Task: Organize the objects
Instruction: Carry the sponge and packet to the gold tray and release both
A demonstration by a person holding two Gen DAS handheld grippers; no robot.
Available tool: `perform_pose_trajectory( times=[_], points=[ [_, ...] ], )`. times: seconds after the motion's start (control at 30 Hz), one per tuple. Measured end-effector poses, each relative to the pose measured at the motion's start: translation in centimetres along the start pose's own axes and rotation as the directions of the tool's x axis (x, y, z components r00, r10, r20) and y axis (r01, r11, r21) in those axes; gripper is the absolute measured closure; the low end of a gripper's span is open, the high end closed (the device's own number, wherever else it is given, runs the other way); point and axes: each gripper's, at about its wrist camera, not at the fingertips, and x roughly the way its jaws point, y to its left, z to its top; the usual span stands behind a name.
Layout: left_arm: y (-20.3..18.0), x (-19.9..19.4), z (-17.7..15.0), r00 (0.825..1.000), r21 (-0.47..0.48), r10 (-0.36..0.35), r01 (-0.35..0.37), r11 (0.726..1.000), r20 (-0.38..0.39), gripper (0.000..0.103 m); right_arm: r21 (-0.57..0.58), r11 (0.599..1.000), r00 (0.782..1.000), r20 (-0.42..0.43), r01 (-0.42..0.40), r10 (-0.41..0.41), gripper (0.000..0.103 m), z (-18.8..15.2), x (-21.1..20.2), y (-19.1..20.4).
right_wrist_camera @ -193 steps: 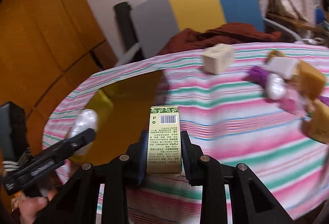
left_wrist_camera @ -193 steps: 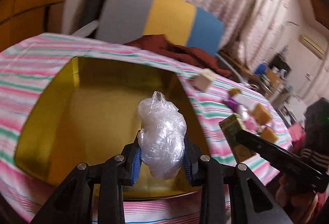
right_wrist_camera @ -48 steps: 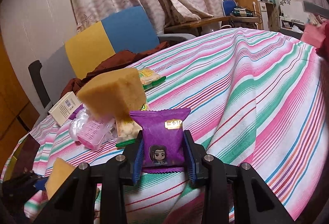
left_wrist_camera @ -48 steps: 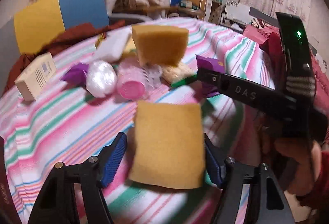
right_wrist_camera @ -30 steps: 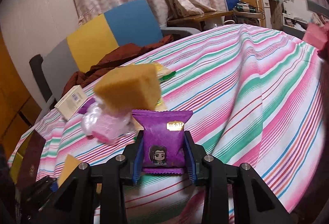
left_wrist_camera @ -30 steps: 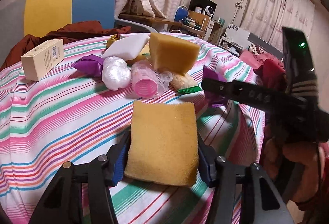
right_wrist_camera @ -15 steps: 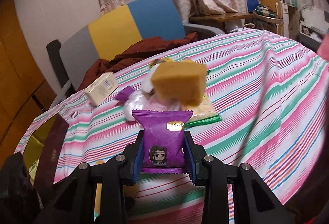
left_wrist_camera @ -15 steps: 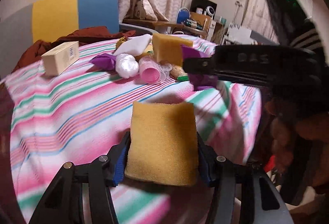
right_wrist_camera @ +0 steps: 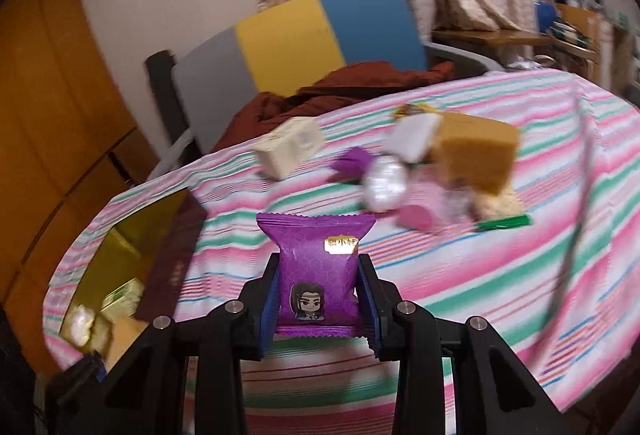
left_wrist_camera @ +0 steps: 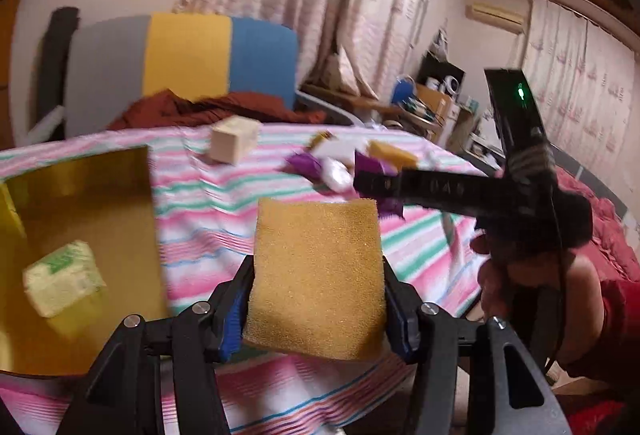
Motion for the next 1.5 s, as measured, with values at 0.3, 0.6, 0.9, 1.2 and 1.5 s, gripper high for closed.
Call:
perform_pose_trajectory(
  times=[0.3, 0.6, 0.9, 1.2, 1.5],
  points=[
    [8.3, -5.1, 1.3, 0.980, -0.144, 0.191, -0.181, 0.973, 0.054, 0.046, -0.105, 0.977, 0.983, -0.038, -0.184, 0.181, 0.067, -1.0, 0.5, 8.5],
    [16.0, -7.0, -0.7, 0.919, -0.296, 0.392, -0.386, 0.874, -0.042, 0.046, -0.252, 0.916, 0.947, -0.149, -0.313, 0.283, 0.067, -3.6, 2.1, 16.7],
    [19.2, -6.6, -2.5, 0.894, -0.372, 0.427, -0.445, 0.815, -0.134, 0.046, -0.270, 0.891, 0.919, -0.260, -0.364, 0.297, 0.060, -5.6, 5.2, 20.3],
    [19.5, -6.9, -2.9, 0.876, -0.390, 0.454, -0.479, 0.786, -0.161, 0.044, -0.208, 0.900, 0.914, -0.224, -0.384, 0.338, 0.034, -5.6, 3.9, 19.2],
    [18.8, -7.8, -2.1, 0.829, -0.375, 0.542, -0.550, 0.746, -0.137, 0.020, -0.153, 0.924, 0.928, -0.189, -0.350, 0.321, 0.028, -5.3, 3.2, 17.5]
  ],
)
